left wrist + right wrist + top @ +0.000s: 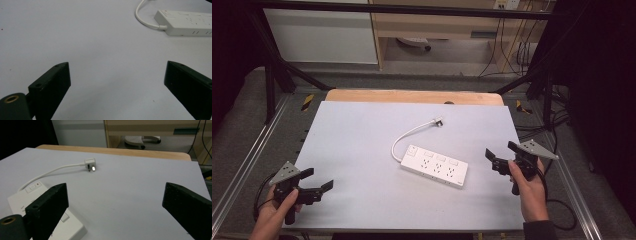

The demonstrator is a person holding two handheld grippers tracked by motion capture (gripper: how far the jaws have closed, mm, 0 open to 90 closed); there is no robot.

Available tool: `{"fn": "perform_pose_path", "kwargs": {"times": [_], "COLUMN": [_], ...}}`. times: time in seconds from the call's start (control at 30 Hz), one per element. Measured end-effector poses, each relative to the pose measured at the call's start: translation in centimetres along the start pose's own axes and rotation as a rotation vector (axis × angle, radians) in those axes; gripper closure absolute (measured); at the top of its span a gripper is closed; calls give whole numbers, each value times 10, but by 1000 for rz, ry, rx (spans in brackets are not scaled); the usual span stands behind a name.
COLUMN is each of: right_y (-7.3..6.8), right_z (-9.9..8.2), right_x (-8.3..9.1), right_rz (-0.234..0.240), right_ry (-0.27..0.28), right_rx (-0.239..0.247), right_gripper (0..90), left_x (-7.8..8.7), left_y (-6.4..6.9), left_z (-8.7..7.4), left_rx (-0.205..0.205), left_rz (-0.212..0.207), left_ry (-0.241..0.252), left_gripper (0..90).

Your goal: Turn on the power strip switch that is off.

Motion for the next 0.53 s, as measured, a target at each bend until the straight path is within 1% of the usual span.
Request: {"fn": "perform_pose_path", "kwargs": {"times": [0.1, 0.2, 0.33, 0.43, 0.5, 0.53], "right_y": [7, 12, 18, 19, 17, 16], "right_z": [-9, -19, -37, -52, -60, -64], "right_x": [1, 1, -3, -10, -16, -20], "right_rz": [-17, -29, -46, -51, -48, -48], "right_ry": [-10, -20, -55, -110, -166, -193], "right_rx": [0, -15, -28, -35, -27, -14], "right_gripper": [75, 78, 78, 78, 72, 68], "left_x": [0, 0, 0, 0, 0, 0], "left_y": [0, 0, 0, 1, 1, 1], "left_z": [0, 0, 0, 0, 0, 1], "left_rx": [0, 0, 0, 0, -4, -4], "left_rz": [0, 0, -1, -5, -6, -6], "left_ry": [1, 0, 1, 4, 6, 6], "left_gripper": [70, 70, 70, 70, 70, 70]}}
Point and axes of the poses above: each handheld gripper's, and its own axes: x roughly backward along the jaws, z roughly out of its top, y roughly to its right, the point moved 4 cm from there along -x, roughly forward along the jaws, and after that the axes turned 9 degrees about z, right-handed, at the moved point
